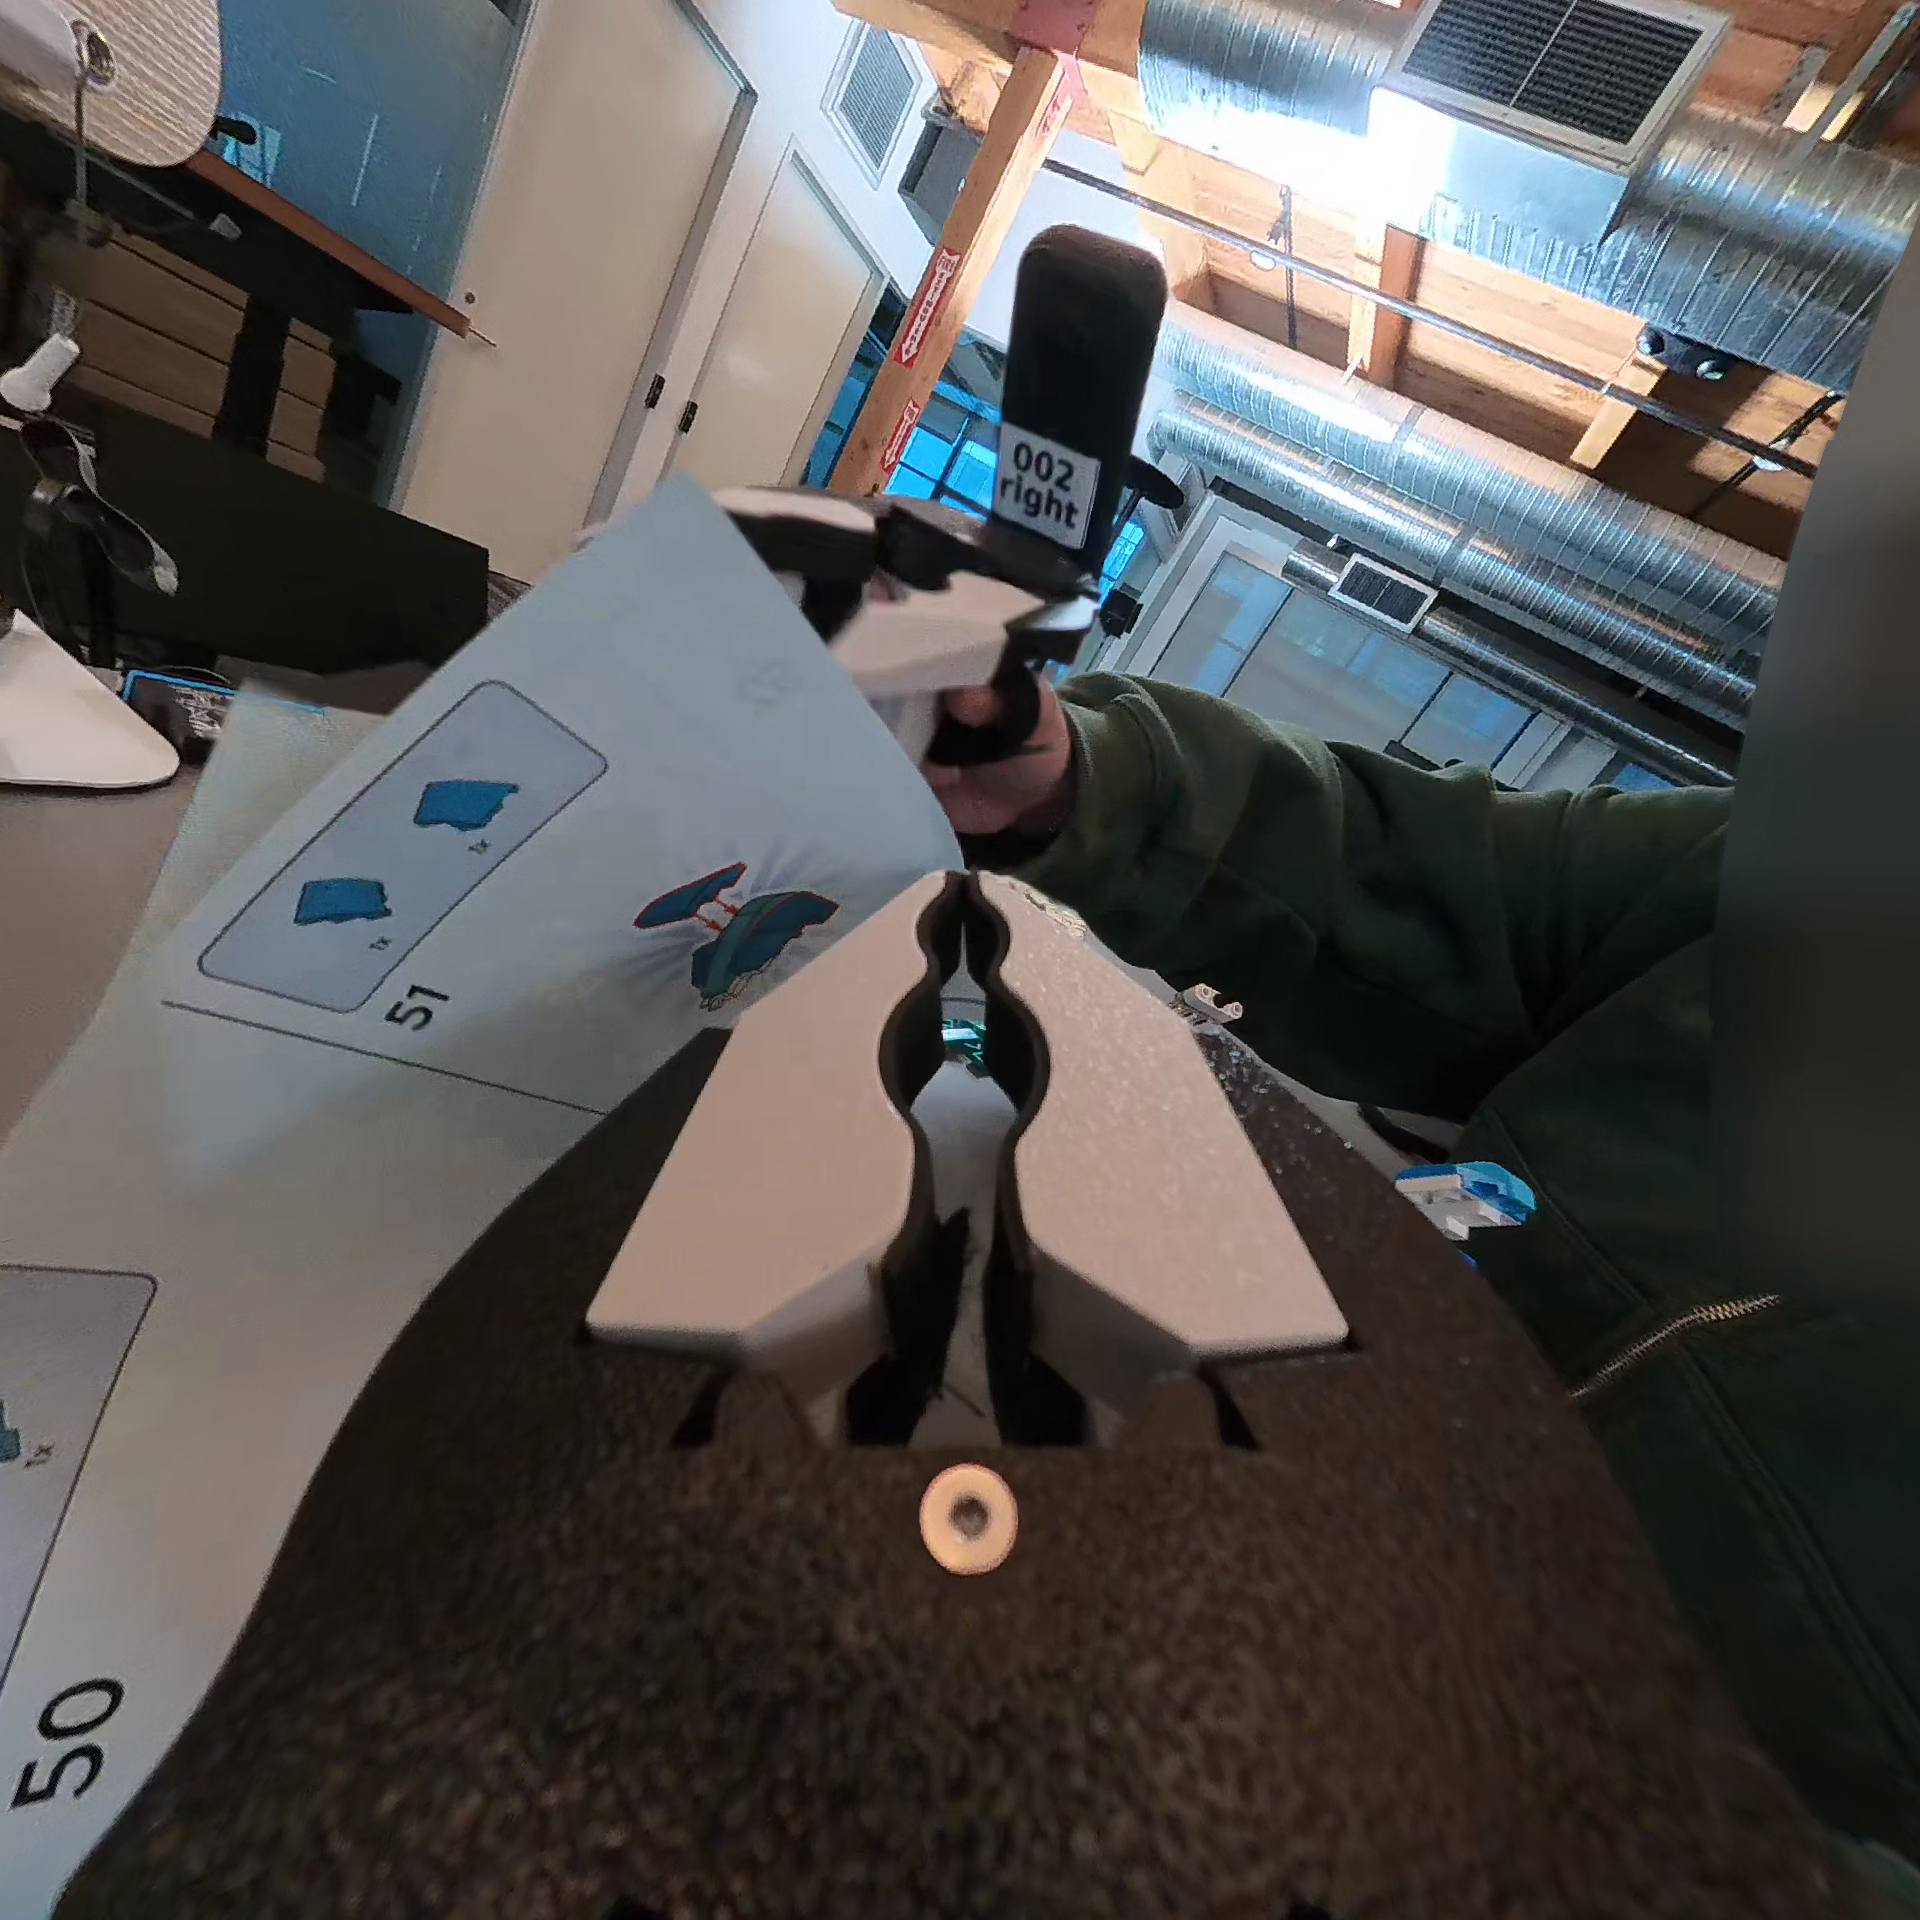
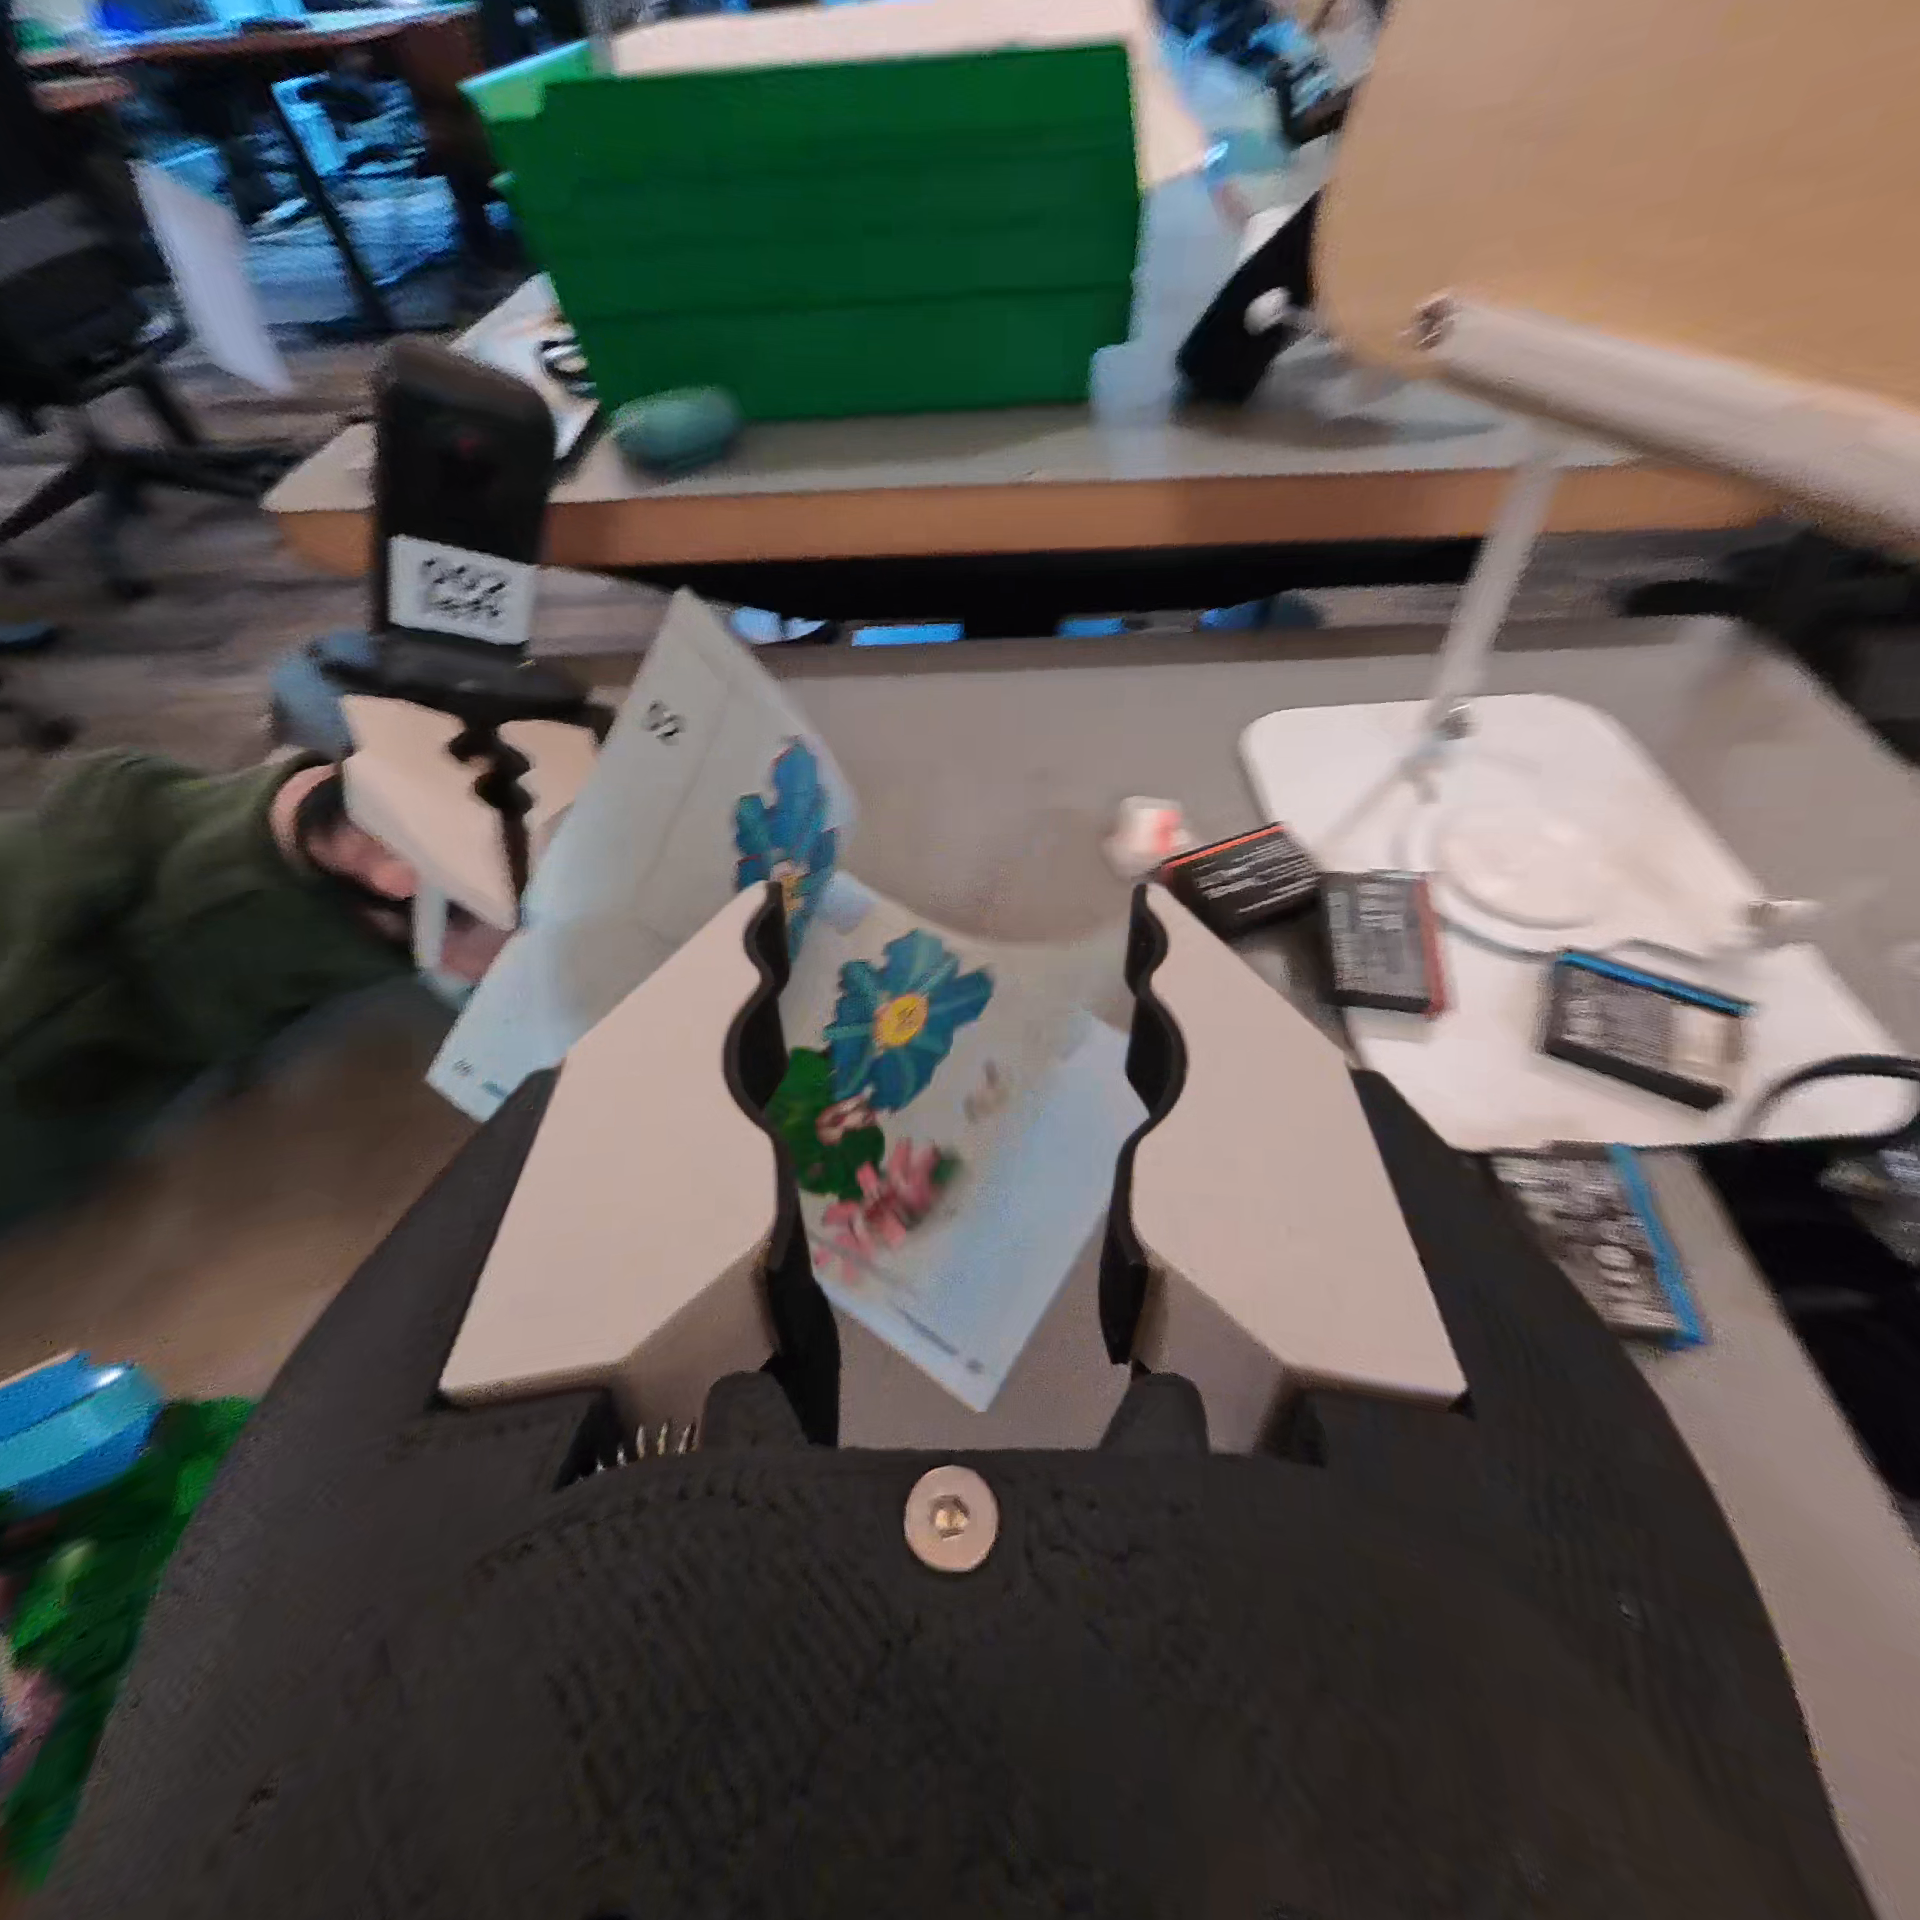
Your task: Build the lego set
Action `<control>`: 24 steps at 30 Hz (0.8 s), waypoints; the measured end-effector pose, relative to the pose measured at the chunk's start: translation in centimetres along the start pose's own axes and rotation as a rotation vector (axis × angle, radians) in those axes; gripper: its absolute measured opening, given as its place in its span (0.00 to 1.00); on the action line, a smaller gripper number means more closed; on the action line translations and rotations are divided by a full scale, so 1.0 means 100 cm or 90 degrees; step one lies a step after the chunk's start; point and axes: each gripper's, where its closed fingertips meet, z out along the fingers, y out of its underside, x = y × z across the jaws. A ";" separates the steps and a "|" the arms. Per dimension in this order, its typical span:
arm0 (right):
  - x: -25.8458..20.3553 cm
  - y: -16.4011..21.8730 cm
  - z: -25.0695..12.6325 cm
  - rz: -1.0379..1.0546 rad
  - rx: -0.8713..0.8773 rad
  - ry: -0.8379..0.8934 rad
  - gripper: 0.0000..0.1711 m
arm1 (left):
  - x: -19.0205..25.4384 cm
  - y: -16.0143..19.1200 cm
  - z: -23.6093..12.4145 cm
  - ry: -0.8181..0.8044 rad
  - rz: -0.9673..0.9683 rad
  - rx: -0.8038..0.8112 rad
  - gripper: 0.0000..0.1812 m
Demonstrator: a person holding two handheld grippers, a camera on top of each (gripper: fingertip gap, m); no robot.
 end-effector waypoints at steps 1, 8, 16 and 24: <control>0.005 -0.006 -0.005 -0.016 0.019 0.027 0.35 | 0.000 0.000 0.000 0.001 -0.001 0.000 0.00; -0.031 0.008 0.003 -0.081 -0.108 0.005 0.18 | 0.016 -0.009 -0.027 -0.036 0.001 -0.003 0.00; -0.061 0.005 -0.030 -0.079 -0.181 -0.048 0.15 | 0.049 0.017 -0.185 -0.372 -0.048 0.020 0.00; -0.090 0.026 -0.128 -0.135 -0.244 -0.004 0.24 | 0.071 0.060 -0.296 -0.667 -0.206 0.082 0.14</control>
